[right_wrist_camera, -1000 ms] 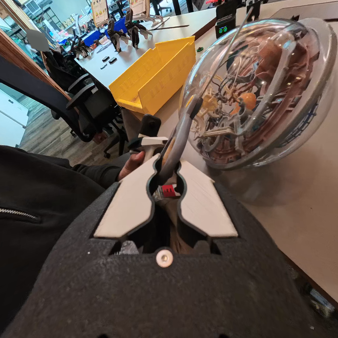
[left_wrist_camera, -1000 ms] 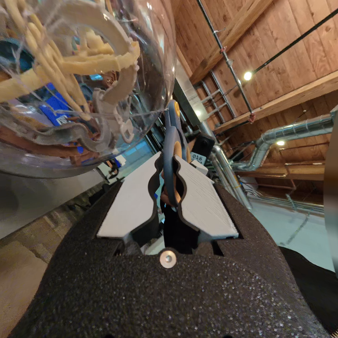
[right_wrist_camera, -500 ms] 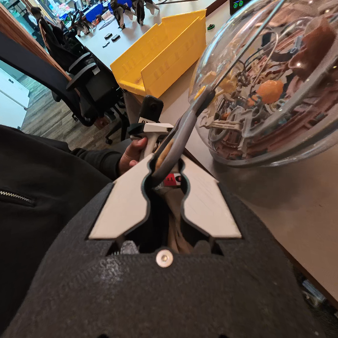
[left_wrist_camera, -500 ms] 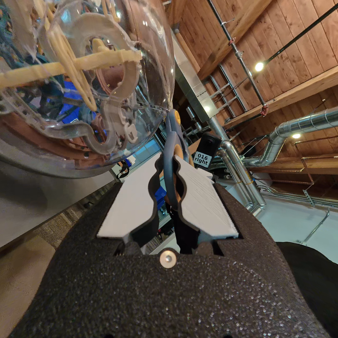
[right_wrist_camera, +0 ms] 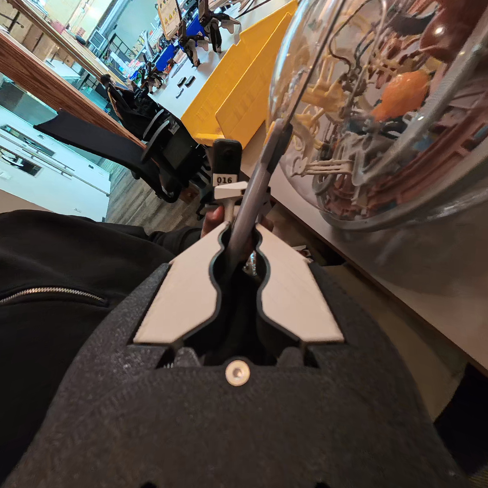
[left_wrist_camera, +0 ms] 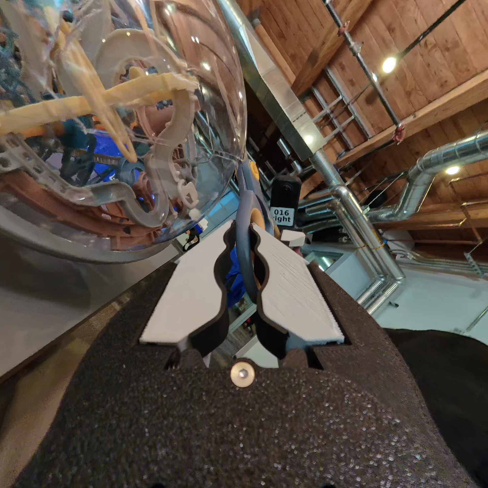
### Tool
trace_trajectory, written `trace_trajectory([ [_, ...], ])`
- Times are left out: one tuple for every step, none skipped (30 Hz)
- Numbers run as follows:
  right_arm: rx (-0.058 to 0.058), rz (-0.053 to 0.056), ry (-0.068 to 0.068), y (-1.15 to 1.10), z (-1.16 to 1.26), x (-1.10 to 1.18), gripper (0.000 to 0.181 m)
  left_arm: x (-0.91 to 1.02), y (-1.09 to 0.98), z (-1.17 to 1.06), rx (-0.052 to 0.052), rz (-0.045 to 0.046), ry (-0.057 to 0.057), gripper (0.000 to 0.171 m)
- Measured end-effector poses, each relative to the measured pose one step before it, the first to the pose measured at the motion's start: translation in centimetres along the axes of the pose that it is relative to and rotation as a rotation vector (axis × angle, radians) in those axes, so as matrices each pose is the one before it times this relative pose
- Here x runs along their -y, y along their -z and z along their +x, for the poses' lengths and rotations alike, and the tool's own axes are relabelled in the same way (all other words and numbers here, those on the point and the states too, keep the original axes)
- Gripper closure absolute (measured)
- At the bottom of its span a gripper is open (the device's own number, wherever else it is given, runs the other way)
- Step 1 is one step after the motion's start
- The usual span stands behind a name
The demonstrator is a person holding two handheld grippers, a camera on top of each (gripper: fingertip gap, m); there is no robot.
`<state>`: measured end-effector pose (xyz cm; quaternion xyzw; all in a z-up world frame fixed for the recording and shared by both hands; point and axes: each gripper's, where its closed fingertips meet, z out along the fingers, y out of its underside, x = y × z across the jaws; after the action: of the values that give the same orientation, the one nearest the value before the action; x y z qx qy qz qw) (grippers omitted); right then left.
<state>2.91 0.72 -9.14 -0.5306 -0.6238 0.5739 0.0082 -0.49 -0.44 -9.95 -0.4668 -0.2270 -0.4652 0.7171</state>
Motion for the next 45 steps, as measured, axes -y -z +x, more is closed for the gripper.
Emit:
trace_trajectory([
  [-0.0027, 0.0001, -0.004, 0.142, 0.246, -0.037, 0.17, -0.16, -0.081, -0.083, 0.0059, -0.02682, -0.0197, 0.166],
  [-0.001, 0.0011, -0.0012, 0.13, 0.178, -0.044, 0.17, -0.217, -0.066, -0.105, 0.004, -0.0398, -0.0215, 0.166],
  [0.0015, -0.0032, -0.0027, 0.075, 0.11, -0.124, 0.171, -0.248, 0.009, -0.044, 0.0003, -0.05088, -0.0257, 0.166],
  [-0.0002, -0.0071, 0.0002, 0.037, 0.084, -0.164, 0.171, -0.291, 0.043, -0.1, 0.0106, -0.05591, -0.0363, 0.166],
  [-0.0025, -0.0071, 0.0039, 0.008, 0.079, -0.149, 0.171, -0.289, 0.042, -0.142, 0.0208, -0.05537, -0.0427, 0.166],
  [-0.0042, -0.0042, 0.0048, -0.027, 0.057, -0.088, 0.171, -0.246, 0.026, -0.156, 0.0289, -0.04791, -0.0469, 0.166],
  [-0.0063, -0.003, 0.0069, -0.027, 0.033, -0.019, 0.171, -0.128, -0.027, -0.177, 0.0356, -0.0352, -0.0488, 0.166],
  [-0.0086, -0.0077, 0.0173, -0.083, -0.004, -0.027, 0.171, -0.073, -0.081, -0.182, 0.0385, -0.02648, -0.0506, 0.166],
  [-0.007, -0.0142, 0.0231, -0.165, -0.06, -0.09, 0.171, -0.11, -0.144, -0.194, 0.0402, -0.0267, -0.0491, 0.166],
  [-0.0032, -0.0173, 0.0193, -0.25, -0.136, -0.089, 0.171, -0.265, -0.254, -0.184, 0.0421, -0.03318, -0.0481, 0.166],
  [-0.0179, -0.019, 0.0197, -0.236, 0.129, -0.068, 0.171, -0.283, -0.273, -0.265, 0.0472, -0.0322, -0.0542, 0.166],
  [-0.0142, -0.015, 0.0267, -0.186, 0.12, 0.038, 0.171, -0.067, -0.156, -0.534, 0.0626, -0.01815, -0.0634, 0.167],
  [-0.0081, -0.0097, 0.016, -0.106, 0.097, 0.182, 0.171, 0.139, -0.089, -0.376, 0.0496, -0.00377, -0.055, 0.167],
  [-0.0054, -0.0048, 0.0046, -0.052, 0.133, 0.281, 0.171, 0.221, -0.094, -0.365, 0.0419, 0.00305, -0.0279, 0.168],
  [-0.0024, -0.0028, -0.0021, -0.034, 0.152, 0.304, 0.171, 0.227, -0.115, -0.328, 0.0255, 0.00098, -0.0039, 0.168],
  [0.0, -0.001, -0.0058, -0.038, 0.14, 0.287, 0.171, 0.184, -0.099, -0.235, 0.0111, -0.00188, 0.0078, 0.168],
  [0.0011, -0.0017, -0.0074, -0.067, 0.133, 0.233, 0.171, 0.177, -0.083, -0.238, 0.0095, -0.0039, 0.0072, 0.168],
  [0.0016, -0.0047, -0.0033, -0.081, 0.132, 0.175, 0.171, 0.115, -0.065, -0.261, 0.0159, -0.00712, -0.0025, 0.168],
  [0.001, -0.007, 0.002, -0.086, 0.131, 0.142, 0.171, 0.094, -0.078, -0.268, 0.021, -0.00915, -0.0088, 0.168],
  [-0.0014, -0.0094, 0.0058, -0.056, 0.153, 0.131, 0.171, 0.05, -0.109, -0.259, 0.0262, -0.00889, -0.0097, 0.168],
  [-0.0021, -0.0113, 0.0044, -0.041, 0.154, 0.12, 0.171, 0.02, -0.147, -0.262, 0.0315, -0.00928, -0.0196, 0.168],
  [-0.002, -0.0115, 0.0025, -0.035, 0.14, 0.089, 0.171, -0.001, -0.154, -0.249, 0.0322, -0.01016, -0.0321, 0.169],
  [-0.0019, -0.009, 0.0019, -0.035, 0.109, 0.097, 0.171, 0.005, -0.123, -0.218, 0.029, -0.00871, -0.0375, 0.168],
  [-0.0009, -0.0076, 0.0015, -0.033, 0.07, 0.082, 0.171, 0.025, -0.084, -0.165, 0.0215, -0.00389, -0.0229, 0.168],
  [-0.0007, -0.0042, 0.0001, -0.019, 0.066, 0.096, 0.171, 0.076, -0.061, -0.155, 0.0138, 0.00075, -0.0078, 0.169],
  [0.0005, -0.0021, -0.0041, -0.018, 0.059, 0.112, 0.171, 0.078, -0.075, -0.138, 0.0101, 0.0011, -0.0026, 0.169],
  [0.0033, -0.003, -0.0053, -0.002, 0.031, 0.064, 0.171, 0.072, -0.084, -0.098, 0.0036, 0.00177, 0.0009, 0.169],
  [0.0066, -0.0033, -0.0038, -0.01, -0.049, 0.039, 0.17, 0.052, -0.066, -0.021, -0.0066, 0.00228, 0.0046, 0.169],
  [0.0081, -0.0062, -0.0022, -0.036, -0.112, -0.015, 0.169, 0.036, -0.034, 0.034, -0.0171, 0.00355, 0.008, 0.169],
  [0.0119, -0.0106, 0.002, -0.096, -0.224, -0.099, 0.167, 0.002, -0.02, 0.068, -0.0212, -0.0005, 0.008, 0.169],
  [0.0136, -0.0131, 0.0048, -0.147, -0.299, -0.131, 0.165, -0.062, -0.029, 0.105, -0.0217, -0.008, 0.003, 0.17],
  [0.0082, -0.0146, 0.0059, -0.204, -0.26, -0.147, 0.162, -0.109, -0.083, 0.069, -0.0145, -0.0126, -0.0005, 0.17],
  [0.0061, -0.0144, 0.0078, -0.209, -0.239, -0.109, 0.16, -0.127, -0.111, 0.027, -0.004, -0.01371, -0.0104, 0.171],
  [-0.0019, -0.0091, 0.0105, -0.177, -0.116, -0.005, 0.159, -0.06, -0.1, -0.093, 0.0114, -0.00921, -0.0169, 0.171],
  [-0.0135, -0.0006, 0.0122, -0.086, 0.095, 0.131, 0.159, 0.026, -0.062, -0.185, 0.0208, -0.0024, -0.0149, 0.171],
  [-0.007, 0.004, 0.0028, -0.015, 0.075, 0.177, 0.16, 0.105, -0.018, -0.221, 0.0173, 0.00379, -0.0043, 0.171],
  [0.0044, 0.006, -0.006, -0.008, -0.029, 0.179, 0.16, 0.1, 0.004, -0.086, -0.0003, 0.00405, 0.0096, 0.171],
  [0.0078, 0.0075, -0.0084, 0.005, -0.039, 0.134, 0.16, 0.106, 0.042, 0.002, -0.0094, 0.00477, 0.0134, 0.171],
  [0.0066, 0.0063, -0.0087, -0.012, 0.011, 0.077, 0.16, 0.071, 0.047, -0.018, -0.0045, 0.00388, 0.0034, 0.171],
  [0.0037, 0.0067, -0.0096, -0.01, 0.041, 0.048, 0.161, 0.022, 0.006, -0.066, 0.0036, 0.00213, -0.0048, 0.171],
  [0.0019, 0.0094, -0.0096, -0.009, 0.045, 0.073, 0.161, 0.004, -0.006, -0.094, 0.0088, 0.00185, -0.0097, 0.171],
  [0.0, 0.0106, -0.0091, -0.004, 0.05, 0.063, 0.161, 0.009, -0.03, -0.091, 0.0071, 0.00204, -0.0087, 0.171],
  [-0.0012, 0.0126, -0.0095, 0.031, 0.031, 0.091, 0.162, 0.014, -0.027, -0.048, 0.0009, 0.00291, -0.0029, 0.171],
  [0.0012, 0.0136, -0.011, 0.066, -0.01, 0.094, 0.162, 0.032, -0.018, 0.058, -0.0077, 0.00658, 0.0067, 0.171],
  [-0.0009, 0.0109, -0.0135, 0.046, 0.043, 0.046, 0.163, 0.017, -0.009, 0.111, -0.0116, 0.00561, 0.0052, 0.171],
])
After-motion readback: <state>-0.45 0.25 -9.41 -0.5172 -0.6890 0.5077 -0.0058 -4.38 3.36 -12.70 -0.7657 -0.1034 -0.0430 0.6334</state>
